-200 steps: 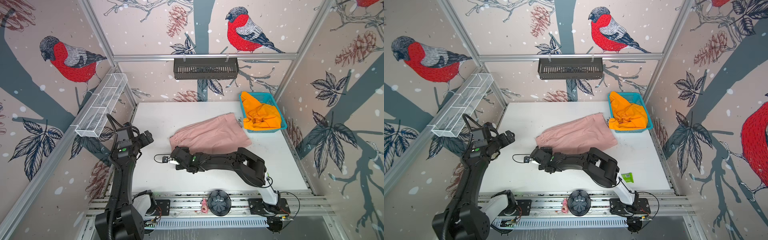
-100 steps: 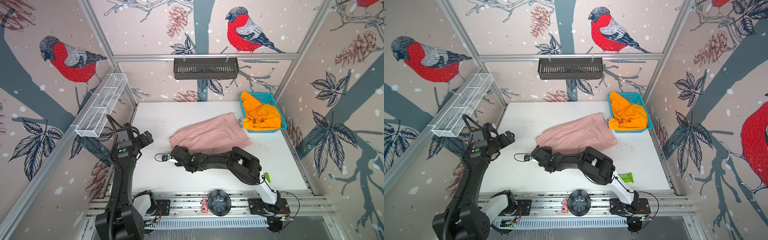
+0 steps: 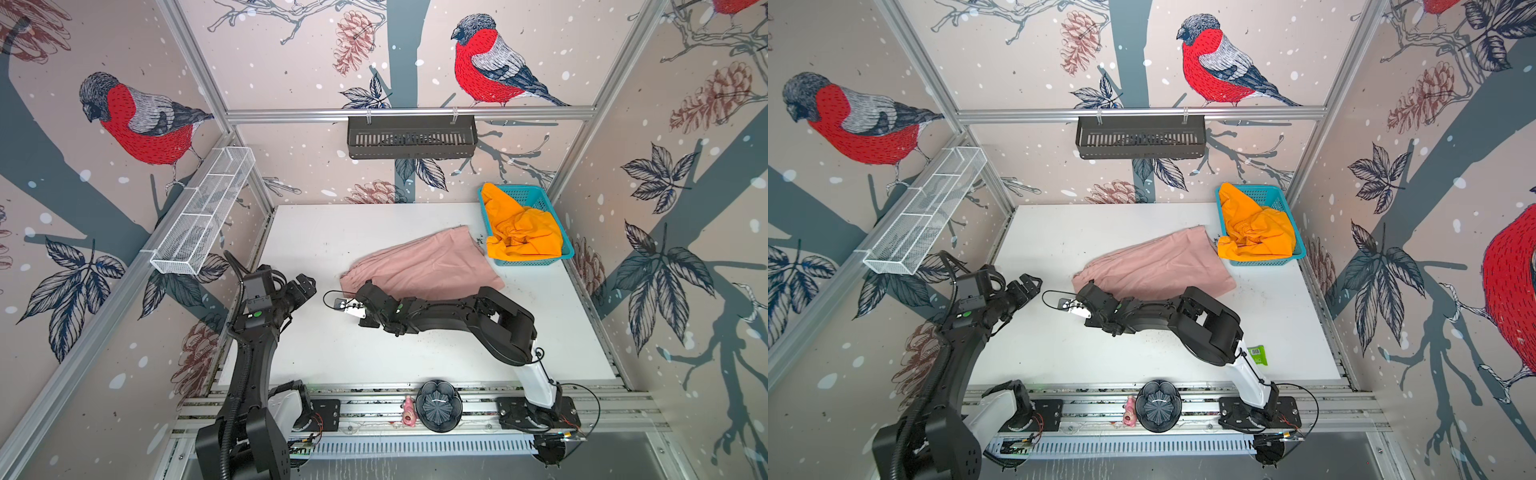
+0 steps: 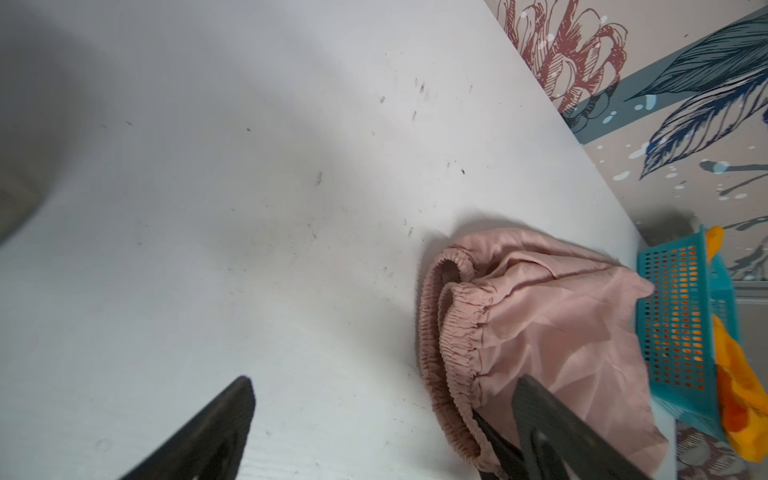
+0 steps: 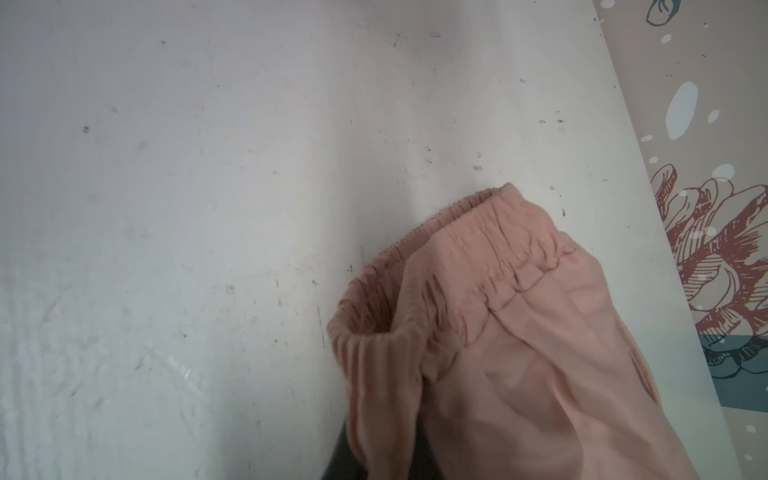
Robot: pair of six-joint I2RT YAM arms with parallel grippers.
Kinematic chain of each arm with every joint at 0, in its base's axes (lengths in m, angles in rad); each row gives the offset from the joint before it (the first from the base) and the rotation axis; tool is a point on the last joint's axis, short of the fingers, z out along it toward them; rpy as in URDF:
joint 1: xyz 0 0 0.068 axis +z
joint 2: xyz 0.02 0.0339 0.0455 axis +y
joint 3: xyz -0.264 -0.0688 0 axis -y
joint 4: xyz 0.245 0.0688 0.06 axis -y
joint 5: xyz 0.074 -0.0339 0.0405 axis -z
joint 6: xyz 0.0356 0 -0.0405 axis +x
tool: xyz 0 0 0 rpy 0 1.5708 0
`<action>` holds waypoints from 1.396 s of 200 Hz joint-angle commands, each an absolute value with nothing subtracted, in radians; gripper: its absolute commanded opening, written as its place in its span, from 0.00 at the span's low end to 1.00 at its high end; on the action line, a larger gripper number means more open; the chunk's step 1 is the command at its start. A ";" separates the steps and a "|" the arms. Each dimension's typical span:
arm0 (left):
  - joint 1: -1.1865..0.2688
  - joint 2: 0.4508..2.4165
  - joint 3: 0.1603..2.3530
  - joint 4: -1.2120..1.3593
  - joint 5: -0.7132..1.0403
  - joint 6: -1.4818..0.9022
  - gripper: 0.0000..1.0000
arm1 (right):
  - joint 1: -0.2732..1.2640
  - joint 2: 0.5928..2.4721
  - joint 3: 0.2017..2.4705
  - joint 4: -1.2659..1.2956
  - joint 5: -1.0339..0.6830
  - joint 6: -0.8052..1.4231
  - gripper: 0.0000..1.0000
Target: Fold and stack the shorts
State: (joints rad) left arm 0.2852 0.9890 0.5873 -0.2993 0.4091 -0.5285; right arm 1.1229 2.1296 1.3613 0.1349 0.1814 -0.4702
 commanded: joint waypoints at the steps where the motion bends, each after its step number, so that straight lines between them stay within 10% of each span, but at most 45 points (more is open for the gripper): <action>1: 0.285 1.000 0.545 -0.137 0.530 -0.642 0.97 | 1.120 2.108 1.338 0.229 0.128 -0.409 0.01; 192: 0.054 1.338 0.401 0.403 0.684 -0.854 0.96 | 1.148 2.051 1.254 0.388 0.085 -0.353 0.01; 226: 0.016 1.372 0.436 0.352 0.675 -0.806 0.81 | 1.160 2.056 1.263 0.383 0.086 -0.351 0.01; 250: -0.007 1.380 0.461 0.295 0.665 -0.767 0.42 | 1.166 2.063 1.277 0.373 0.078 -0.349 0.05; 279: -0.011 1.344 0.492 0.171 0.631 -0.712 0.04 | 1.166 2.072 1.294 0.337 0.076 -0.337 0.39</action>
